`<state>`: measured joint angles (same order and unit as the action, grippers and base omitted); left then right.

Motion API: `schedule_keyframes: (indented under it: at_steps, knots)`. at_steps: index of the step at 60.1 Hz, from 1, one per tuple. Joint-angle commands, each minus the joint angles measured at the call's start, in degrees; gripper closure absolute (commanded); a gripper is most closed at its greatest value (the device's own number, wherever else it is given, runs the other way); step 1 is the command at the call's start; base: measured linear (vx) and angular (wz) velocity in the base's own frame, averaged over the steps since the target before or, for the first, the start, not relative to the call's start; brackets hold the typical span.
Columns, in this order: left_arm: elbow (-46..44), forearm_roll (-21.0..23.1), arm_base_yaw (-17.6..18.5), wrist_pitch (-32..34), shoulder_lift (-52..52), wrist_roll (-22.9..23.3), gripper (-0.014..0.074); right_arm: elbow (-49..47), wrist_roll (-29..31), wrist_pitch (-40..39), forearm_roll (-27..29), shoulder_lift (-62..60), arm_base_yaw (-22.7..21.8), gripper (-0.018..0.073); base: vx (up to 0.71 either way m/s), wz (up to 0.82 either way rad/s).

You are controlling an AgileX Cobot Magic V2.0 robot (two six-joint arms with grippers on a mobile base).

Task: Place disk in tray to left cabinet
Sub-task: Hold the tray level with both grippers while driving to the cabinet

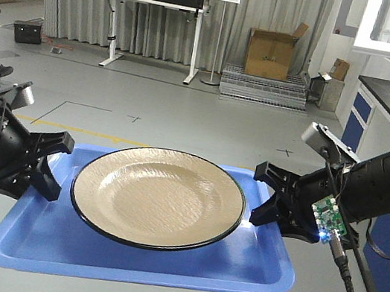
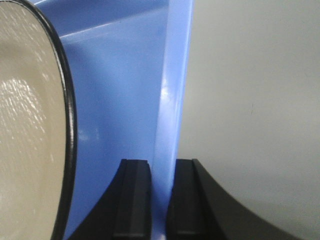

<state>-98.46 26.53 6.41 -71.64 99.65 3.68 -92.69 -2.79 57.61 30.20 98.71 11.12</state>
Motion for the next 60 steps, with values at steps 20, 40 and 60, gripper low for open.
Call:
schedule_keyframes:
  at_steps: [20,40,60]
  knots:
    - [-2.1,13.1,2.0,1.1,-3.4,0.5,0.0597,-2.0,0.7,-2.6,11.9,-3.3,1.5,0.0561,0.58,-0.01]
    - [-2.1,13.1,2.0,1.1,-3.4,0.5,0.0597,-2.0,0.7,-2.6,11.9,-3.3,1.5,0.0561,0.62,-0.02]
    - [-2.1,13.1,2.0,1.1,-3.4,0.5,0.0597,-2.0,0.7,-2.6,11.9,-3.3,1.5,0.0561,0.63,-0.06]
